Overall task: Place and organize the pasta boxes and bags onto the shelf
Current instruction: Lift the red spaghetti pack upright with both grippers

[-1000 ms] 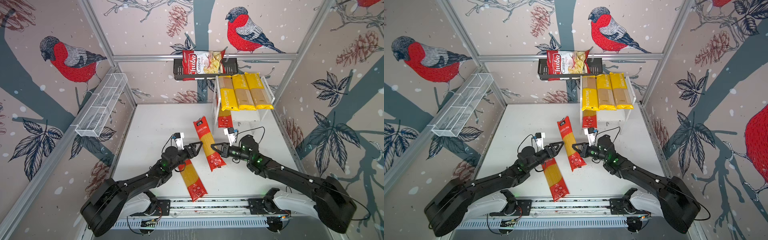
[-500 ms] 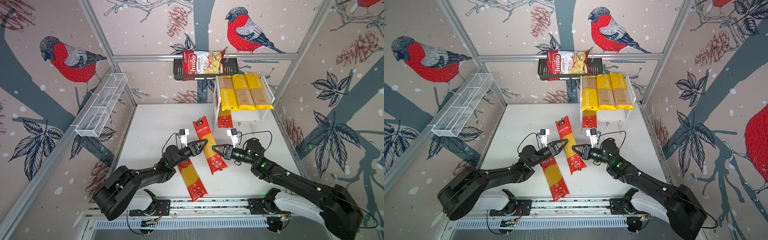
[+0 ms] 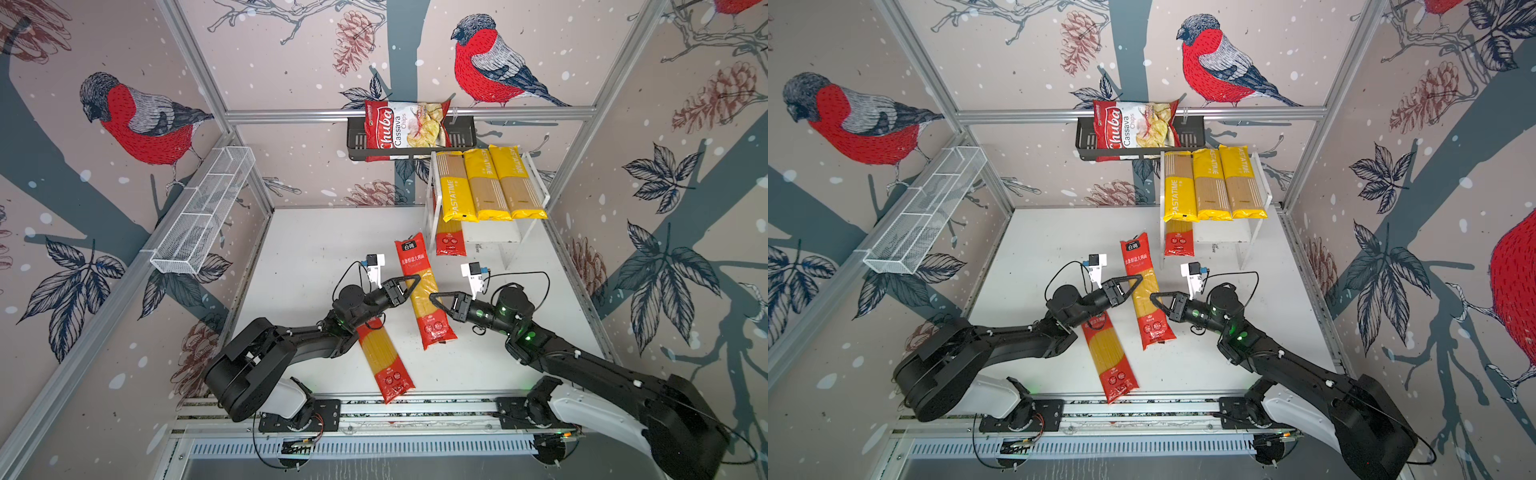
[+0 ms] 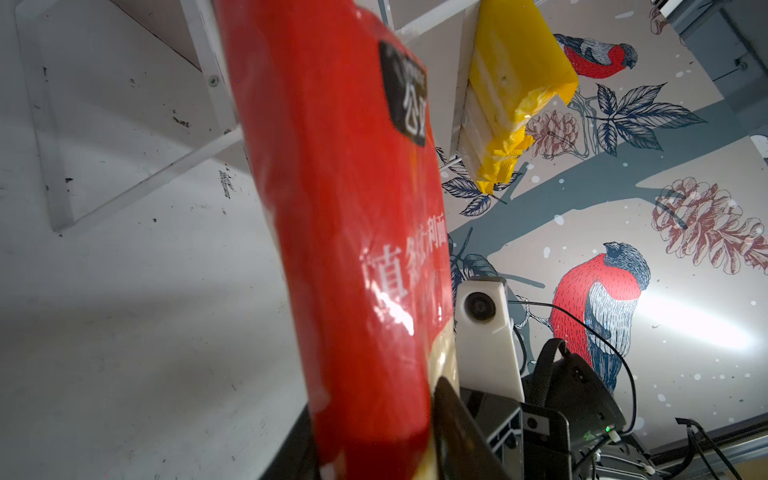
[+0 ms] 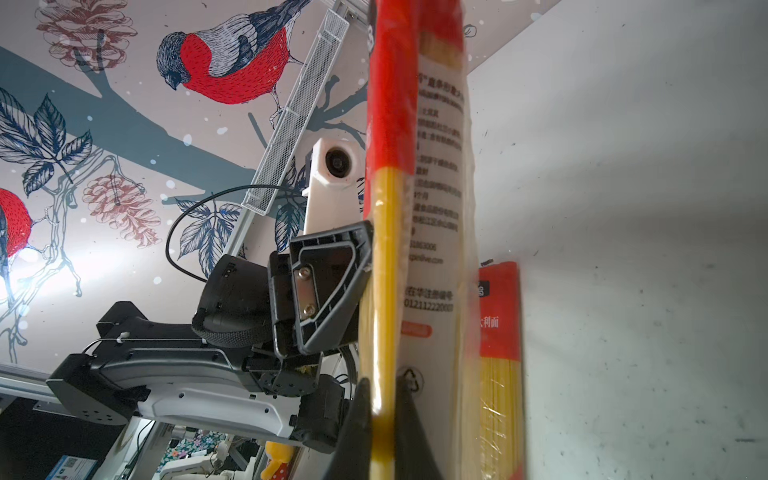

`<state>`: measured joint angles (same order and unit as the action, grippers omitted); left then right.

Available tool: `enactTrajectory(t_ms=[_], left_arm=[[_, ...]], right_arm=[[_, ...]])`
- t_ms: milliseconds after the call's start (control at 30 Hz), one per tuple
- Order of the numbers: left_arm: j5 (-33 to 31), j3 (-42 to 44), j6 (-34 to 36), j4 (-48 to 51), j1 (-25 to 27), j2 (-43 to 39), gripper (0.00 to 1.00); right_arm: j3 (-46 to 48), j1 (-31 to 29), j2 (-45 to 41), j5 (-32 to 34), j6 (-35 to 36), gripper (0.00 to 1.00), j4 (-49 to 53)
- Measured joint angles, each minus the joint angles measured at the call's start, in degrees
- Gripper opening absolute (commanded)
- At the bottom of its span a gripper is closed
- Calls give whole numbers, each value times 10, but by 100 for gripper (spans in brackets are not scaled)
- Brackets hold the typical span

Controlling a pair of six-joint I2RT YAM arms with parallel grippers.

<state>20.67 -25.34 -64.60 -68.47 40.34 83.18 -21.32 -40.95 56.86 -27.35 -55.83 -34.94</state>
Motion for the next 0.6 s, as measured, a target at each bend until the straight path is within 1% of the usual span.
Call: enactTrajectory(t_ms=[167, 333, 433, 600], left_arm=[[-9, -9, 0, -7, 10, 23, 18], [-18, -21, -3, -13, 22, 52, 14], [-21, -30, -5, -15, 30, 66, 13], [-14, -44, -10, -11, 46, 80, 10]], right_arm=[[10, 9, -9, 15, 0, 15, 26], [21, 12, -16, 36, 0, 19, 42], [28, 14, -23, 45, 0, 24, 47], [36, 30, -31, 48, 0, 40, 53]])
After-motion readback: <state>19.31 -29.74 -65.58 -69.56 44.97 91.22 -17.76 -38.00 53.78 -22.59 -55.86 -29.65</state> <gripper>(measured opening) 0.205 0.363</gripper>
